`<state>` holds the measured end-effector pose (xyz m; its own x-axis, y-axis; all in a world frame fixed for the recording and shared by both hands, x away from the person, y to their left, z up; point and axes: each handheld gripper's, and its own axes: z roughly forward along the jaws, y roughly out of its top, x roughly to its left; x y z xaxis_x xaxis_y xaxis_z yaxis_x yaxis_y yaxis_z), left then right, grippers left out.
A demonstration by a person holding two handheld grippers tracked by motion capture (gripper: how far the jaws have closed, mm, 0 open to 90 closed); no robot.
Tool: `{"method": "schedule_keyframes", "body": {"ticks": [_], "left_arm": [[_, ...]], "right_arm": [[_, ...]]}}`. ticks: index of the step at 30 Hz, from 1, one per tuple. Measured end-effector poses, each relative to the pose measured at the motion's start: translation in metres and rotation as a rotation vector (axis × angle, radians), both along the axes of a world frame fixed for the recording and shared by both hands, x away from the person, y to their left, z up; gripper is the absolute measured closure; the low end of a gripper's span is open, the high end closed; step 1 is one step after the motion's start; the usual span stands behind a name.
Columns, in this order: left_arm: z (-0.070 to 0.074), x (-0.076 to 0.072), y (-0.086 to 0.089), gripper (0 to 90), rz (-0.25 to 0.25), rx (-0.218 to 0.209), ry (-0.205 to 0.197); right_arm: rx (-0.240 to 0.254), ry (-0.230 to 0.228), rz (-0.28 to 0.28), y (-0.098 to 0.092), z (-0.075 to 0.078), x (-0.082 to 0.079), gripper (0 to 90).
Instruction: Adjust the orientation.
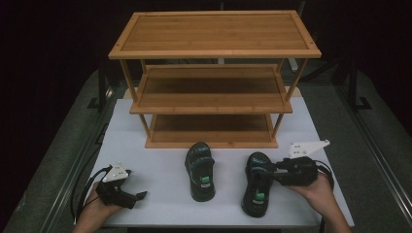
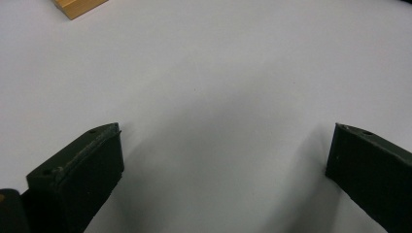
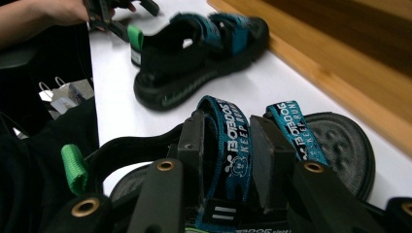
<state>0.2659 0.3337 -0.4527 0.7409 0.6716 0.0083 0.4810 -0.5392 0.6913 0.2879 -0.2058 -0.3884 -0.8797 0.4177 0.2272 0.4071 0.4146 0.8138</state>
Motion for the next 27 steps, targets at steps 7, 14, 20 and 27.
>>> {"method": "schedule_keyframes", "body": {"ticks": [7, 14, 20, 27], "left_arm": [[0.0, 0.0, 0.0, 0.0, 0.001, -0.002, -0.001], [0.0, 0.0, 0.0, 0.0, 0.003, -0.004, 0.0], [0.0, 0.0, 0.0, 0.0, 0.003, -0.005, 0.0], [0.0, 0.0, 0.0, 0.0, 0.002, -0.003, 0.001]], "right_arm": [[0.003, -0.02, 0.056, 0.036, 0.007, 0.029, 67.6], [-0.022, -0.013, 0.104, 0.064, 0.005, 0.052, 67.5], [-0.021, 0.001, 0.12, 0.08, -0.006, 0.065, 67.5], [-0.009, -0.011, 0.147, 0.089, -0.009, 0.071, 67.4]]}}
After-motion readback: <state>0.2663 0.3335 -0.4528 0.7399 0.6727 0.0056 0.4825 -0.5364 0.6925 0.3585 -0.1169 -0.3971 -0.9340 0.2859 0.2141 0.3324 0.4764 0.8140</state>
